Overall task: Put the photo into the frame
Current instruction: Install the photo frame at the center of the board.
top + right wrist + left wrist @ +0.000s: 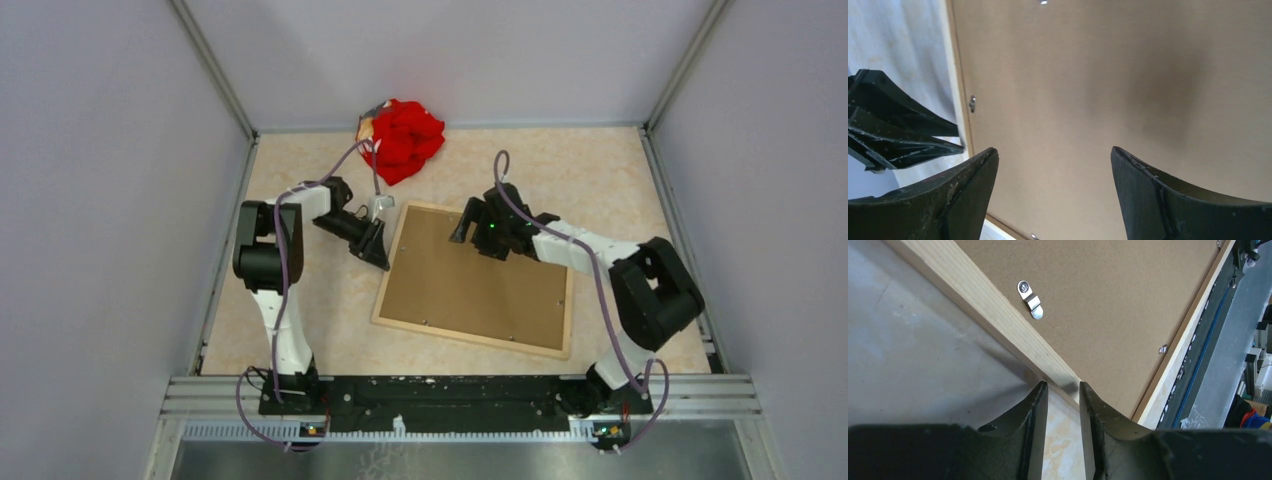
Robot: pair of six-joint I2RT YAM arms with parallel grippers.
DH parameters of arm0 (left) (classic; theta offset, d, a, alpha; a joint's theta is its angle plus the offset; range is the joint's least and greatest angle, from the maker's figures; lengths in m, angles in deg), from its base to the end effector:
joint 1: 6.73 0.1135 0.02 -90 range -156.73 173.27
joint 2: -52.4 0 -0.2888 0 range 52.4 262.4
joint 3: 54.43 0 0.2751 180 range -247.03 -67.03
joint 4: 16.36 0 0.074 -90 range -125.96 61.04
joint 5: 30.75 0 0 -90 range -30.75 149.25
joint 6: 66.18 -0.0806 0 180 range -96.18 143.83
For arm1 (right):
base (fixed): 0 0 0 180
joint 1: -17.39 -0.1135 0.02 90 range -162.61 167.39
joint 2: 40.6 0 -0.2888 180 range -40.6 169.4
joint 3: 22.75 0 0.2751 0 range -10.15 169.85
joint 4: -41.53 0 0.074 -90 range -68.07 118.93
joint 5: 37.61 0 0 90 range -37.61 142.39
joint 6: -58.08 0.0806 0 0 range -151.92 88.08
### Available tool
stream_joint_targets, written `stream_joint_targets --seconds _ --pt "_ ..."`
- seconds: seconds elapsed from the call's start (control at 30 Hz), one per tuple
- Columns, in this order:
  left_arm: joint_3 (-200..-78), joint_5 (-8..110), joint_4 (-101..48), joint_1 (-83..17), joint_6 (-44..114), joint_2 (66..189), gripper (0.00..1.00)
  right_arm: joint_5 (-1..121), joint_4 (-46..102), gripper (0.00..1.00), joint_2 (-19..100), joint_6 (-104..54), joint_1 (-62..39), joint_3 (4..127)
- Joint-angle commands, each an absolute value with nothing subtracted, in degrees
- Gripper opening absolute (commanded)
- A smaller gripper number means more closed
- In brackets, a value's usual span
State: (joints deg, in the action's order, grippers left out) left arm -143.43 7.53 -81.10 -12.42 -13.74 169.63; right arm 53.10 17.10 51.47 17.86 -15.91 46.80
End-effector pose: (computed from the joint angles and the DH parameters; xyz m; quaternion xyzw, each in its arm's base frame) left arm 0.3799 -0.1014 0.1164 0.3210 0.8404 -0.4257 0.0973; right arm 0.3255 0.2150 0.1838 0.1311 0.9210 0.2476 0.2708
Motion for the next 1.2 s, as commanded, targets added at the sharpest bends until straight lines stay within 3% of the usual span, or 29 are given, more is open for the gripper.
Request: stream_joint_targets --seconds 0.0,0.27,0.43,0.73,1.17 --pt "-143.11 4.86 -79.67 -12.77 -13.45 170.39 0.33 57.23 26.5 0.82 58.35 22.12 -19.19 53.58" --pt "-141.64 7.38 -76.8 -12.88 -11.95 171.32 0.16 61.33 32.07 0.81 72.4 27.15 -23.45 63.82" --pt "-141.47 7.3 -76.5 -12.88 -11.69 171.06 0.11 61.86 32.3 0.8 77.38 28.7 -25.13 68.5" --pt "-140.62 8.03 -75.69 -12.88 -11.6 170.19 0.11 63.35 33.44 0.78 80.85 30.86 -26.67 70.38" --pt "-140.3 8.38 -74.83 -12.82 -11.24 170.18 0.11 62.23 36.39 0.77 76.37 32.59 -27.87 63.36"
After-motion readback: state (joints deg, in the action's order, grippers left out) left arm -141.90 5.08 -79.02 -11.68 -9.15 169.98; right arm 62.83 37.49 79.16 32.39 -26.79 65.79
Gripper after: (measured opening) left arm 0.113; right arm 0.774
